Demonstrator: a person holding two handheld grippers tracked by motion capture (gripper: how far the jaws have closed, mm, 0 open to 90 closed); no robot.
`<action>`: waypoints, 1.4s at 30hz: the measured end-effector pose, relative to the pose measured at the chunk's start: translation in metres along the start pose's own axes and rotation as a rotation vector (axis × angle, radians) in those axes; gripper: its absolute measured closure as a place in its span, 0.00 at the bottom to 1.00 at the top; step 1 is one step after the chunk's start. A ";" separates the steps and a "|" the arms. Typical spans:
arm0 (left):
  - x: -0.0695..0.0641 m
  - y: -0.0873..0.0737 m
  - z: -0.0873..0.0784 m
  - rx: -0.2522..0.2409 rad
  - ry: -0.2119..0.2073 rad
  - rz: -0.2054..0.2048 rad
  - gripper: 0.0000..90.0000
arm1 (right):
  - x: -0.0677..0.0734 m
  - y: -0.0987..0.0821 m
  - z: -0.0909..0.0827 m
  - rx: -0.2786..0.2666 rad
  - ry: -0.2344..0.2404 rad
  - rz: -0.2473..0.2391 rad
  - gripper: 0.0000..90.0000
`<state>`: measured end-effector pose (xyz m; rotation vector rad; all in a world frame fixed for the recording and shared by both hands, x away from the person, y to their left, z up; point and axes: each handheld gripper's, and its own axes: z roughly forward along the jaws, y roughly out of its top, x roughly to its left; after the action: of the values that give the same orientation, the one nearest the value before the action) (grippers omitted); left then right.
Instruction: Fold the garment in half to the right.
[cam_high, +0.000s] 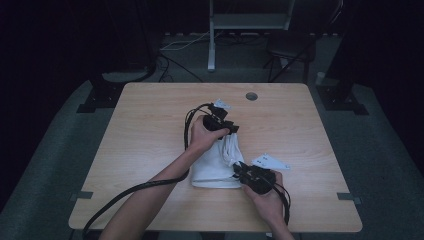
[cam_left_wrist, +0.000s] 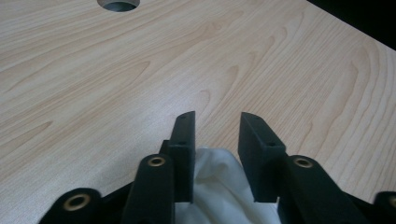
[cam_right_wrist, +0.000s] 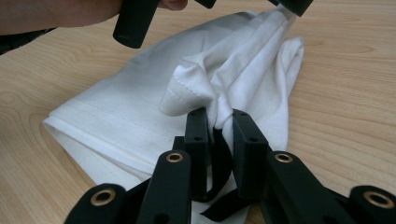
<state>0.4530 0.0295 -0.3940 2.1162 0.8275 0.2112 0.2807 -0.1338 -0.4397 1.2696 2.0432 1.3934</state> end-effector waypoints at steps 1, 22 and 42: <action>0.000 0.000 0.000 0.000 0.000 0.001 0.71 | 0.000 0.000 0.000 0.003 -0.002 0.002 0.85; 0.007 -0.004 -0.034 -0.058 0.091 -0.008 0.24 | -0.015 -0.007 -0.012 0.034 -0.081 0.033 0.65; 0.018 -0.055 -0.093 -0.174 0.080 -0.002 0.24 | -0.033 -0.005 -0.033 0.016 -0.083 0.096 0.32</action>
<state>0.4012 0.1246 -0.3787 1.9541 0.8271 0.3566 0.2726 -0.1795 -0.4355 1.4243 1.9656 1.3447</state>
